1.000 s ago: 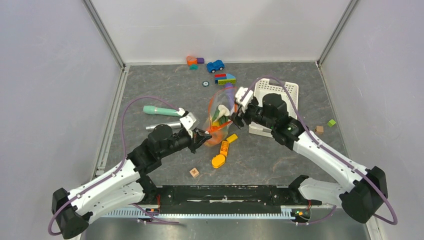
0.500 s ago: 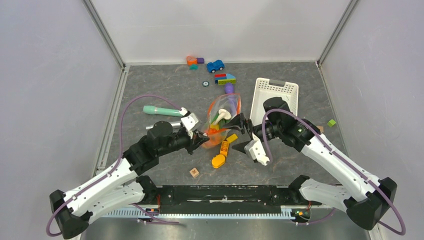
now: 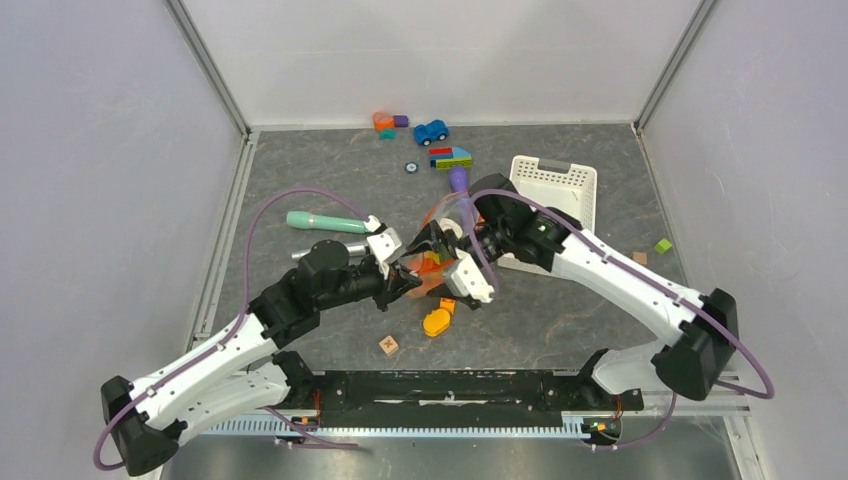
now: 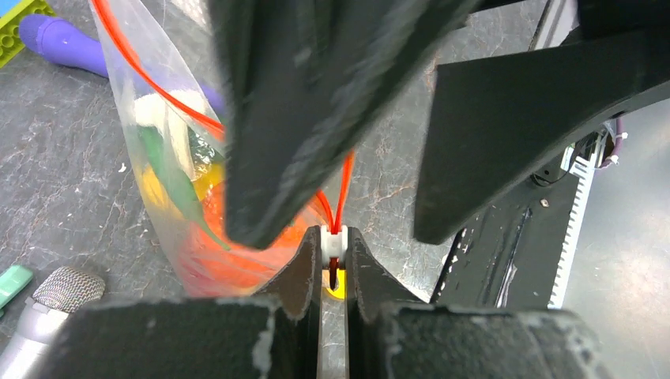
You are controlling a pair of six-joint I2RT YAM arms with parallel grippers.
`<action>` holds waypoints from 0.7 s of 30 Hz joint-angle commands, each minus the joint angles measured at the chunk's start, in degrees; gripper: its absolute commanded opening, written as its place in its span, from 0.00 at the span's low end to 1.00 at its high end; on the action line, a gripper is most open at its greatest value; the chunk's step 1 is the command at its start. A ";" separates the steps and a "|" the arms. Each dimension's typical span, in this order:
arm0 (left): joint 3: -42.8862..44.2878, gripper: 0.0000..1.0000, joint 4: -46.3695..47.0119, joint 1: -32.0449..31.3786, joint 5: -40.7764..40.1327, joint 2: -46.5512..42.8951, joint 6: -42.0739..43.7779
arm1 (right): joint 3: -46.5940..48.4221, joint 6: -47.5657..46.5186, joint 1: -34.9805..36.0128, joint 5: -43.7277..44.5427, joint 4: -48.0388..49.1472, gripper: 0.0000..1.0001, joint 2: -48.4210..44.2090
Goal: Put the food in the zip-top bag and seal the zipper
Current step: Zip the zipper food storage bag at the center of the board.
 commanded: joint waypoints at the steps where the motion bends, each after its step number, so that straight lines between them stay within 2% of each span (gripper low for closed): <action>1: 2.11 0.02 -0.13 -0.25 1.60 -1.45 2.19 | 5.48 4.78 0.93 4.15 -0.93 0.93 4.20; 5: 0.97 0.02 0.84 -0.25 0.97 -2.34 2.26 | 7.58 5.69 1.02 6.70 -3.42 0.87 6.66; 9: 0.50 0.02 1.22 -0.23 0.62 -2.84 2.41 | 8.31 8.48 1.04 11.76 -3.64 0.71 7.51; 19: 0.53 0.02 -0.73 -0.25 -2.13 -3.76 4.08 | 8.14 9.79 1.03 17.94 -5.14 0.19 6.17; 20: 0.36 0.07 -0.63 -0.22 -2.18 -3.86 4.07 | 8.22 10.07 1.02 17.95 -5.13 0.14 6.09; 21: 0.06 0.19 -0.25 -0.25 -2.37 -4.04 3.90 | 8.31 10.51 1.02 17.67 -5.13 0.10 6.01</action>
